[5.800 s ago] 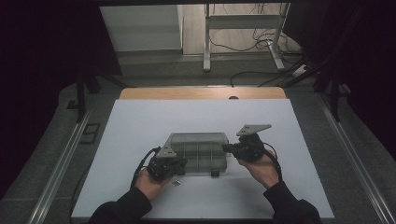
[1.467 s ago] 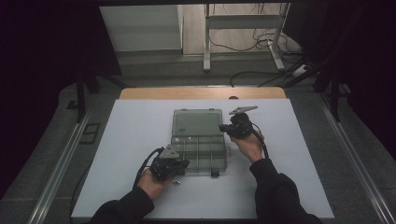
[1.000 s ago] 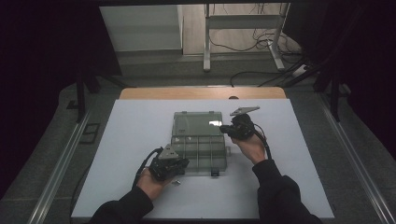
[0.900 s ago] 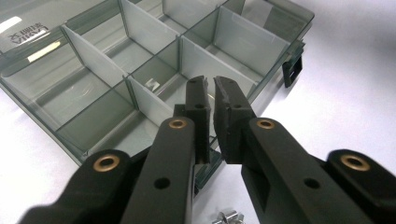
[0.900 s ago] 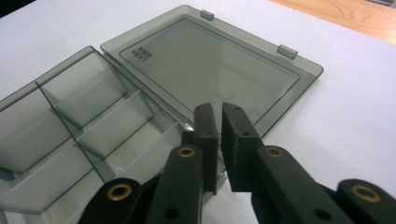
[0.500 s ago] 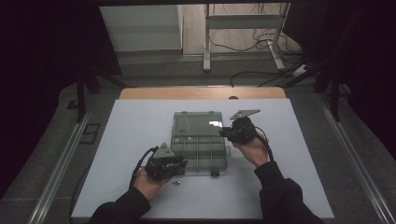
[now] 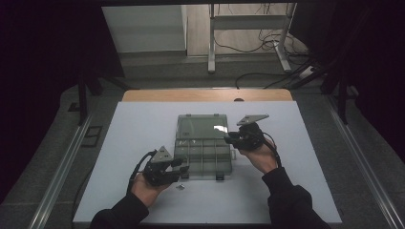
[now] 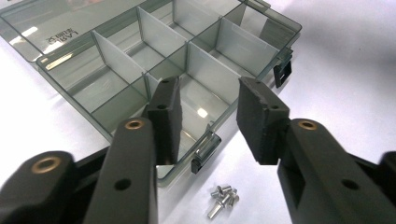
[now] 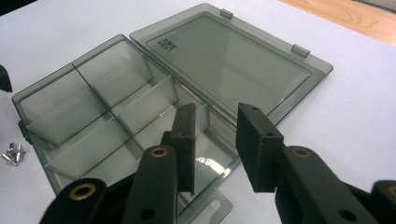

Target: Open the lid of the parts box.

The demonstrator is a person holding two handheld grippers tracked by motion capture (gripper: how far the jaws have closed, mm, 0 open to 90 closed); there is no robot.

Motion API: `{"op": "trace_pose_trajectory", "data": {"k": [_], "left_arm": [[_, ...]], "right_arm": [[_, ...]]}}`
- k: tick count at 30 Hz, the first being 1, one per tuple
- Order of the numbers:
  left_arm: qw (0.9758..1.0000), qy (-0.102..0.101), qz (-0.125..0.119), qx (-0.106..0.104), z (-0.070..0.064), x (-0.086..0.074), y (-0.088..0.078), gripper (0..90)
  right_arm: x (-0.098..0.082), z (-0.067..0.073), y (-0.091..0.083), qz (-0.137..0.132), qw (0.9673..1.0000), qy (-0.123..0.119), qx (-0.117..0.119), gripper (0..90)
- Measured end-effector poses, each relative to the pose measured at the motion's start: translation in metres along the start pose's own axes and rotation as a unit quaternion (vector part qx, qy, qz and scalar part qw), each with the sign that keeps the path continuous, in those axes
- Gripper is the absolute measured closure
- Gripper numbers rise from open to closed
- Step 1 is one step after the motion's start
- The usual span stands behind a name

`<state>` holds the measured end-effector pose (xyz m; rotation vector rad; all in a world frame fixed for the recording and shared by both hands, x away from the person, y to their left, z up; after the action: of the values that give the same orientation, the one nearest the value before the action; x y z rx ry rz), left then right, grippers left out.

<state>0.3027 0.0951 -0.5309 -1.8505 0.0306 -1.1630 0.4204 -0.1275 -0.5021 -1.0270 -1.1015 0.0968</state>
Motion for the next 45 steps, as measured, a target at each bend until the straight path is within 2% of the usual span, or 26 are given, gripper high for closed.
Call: {"op": "trace_pose_trajectory", "data": {"k": [13, 19, 34, 45], "left_arm": [[1.0, 0.003, 0.002, 0.007, 0.002, -0.004, -0.012, 46.8], [0.9998, 0.002, 0.005, 0.02, 0.006, -0.007, -0.017, 38.7], [0.9998, -0.018, -0.009, 0.009, 0.012, -0.012, -0.031, 22.3], [0.9998, -0.004, 0.004, 0.02, 0.01, -0.02, -0.037, 12.8]], "right_arm": [[-0.006, 0.009, -0.01, -0.004, 1.0, -0.006, 0.005, 61.2], [-0.01, 0.013, -0.015, -0.005, 0.9999, -0.005, 0.011, 58.8], [-0.02, 0.019, -0.03, -0.013, 0.9999, -0.002, 0.008, 50.8], [-0.03, 0.024, -0.04, -0.014, 0.9999, -0.006, 0.002, 43.8]]}}
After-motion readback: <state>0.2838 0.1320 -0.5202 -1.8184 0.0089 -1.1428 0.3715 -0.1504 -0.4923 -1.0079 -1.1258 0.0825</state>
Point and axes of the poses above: each handheld gripper's, and its own axes: y roughly forward along the jaws, x roughly out of its top, z roughly to its left, the point moved 7 cm from there along y, roughly forward along the jaws, and after that the axes turned 5 degrees about z, right-handed, at the moved point
